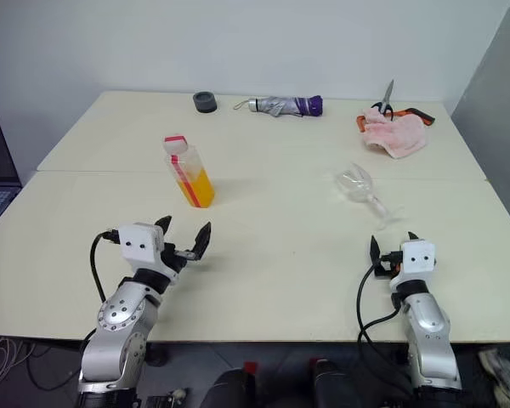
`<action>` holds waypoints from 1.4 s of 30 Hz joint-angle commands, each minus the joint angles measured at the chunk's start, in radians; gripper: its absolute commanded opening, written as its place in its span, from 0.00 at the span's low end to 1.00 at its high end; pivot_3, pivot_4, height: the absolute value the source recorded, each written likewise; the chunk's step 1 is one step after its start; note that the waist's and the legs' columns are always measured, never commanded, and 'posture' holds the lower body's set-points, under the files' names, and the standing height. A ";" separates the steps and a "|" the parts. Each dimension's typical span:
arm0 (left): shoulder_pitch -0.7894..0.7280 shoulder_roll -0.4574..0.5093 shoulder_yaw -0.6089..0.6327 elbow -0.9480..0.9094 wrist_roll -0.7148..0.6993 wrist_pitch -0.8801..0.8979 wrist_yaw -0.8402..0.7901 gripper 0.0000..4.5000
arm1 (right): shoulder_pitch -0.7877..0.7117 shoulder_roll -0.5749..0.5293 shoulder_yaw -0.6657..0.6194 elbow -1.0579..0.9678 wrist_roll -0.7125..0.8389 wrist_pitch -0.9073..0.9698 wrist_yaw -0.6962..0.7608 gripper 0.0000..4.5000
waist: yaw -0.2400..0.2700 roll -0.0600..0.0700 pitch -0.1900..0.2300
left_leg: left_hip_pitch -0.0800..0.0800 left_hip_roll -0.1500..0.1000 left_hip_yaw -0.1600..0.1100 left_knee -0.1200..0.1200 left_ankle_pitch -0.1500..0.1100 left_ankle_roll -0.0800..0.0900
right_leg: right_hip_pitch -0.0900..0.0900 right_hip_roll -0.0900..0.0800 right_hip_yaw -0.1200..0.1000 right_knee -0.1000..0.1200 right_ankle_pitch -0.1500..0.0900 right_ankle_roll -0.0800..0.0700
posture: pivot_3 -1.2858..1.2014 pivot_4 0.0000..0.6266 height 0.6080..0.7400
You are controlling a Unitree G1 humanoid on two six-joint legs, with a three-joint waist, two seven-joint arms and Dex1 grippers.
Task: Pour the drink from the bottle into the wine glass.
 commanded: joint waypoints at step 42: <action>-0.170 0.063 0.110 0.109 -0.027 0.017 0.006 0.99 | -0.073 -0.180 0.200 -0.358 0.272 0.279 0.399 1.00 | -0.001 0.000 0.000 | 0.000 0.000 -0.001 0.001 0.000 0.000 | 0.000 0.001 -0.001 0.000 0.000 0.000 | 0.52 0.24 1.00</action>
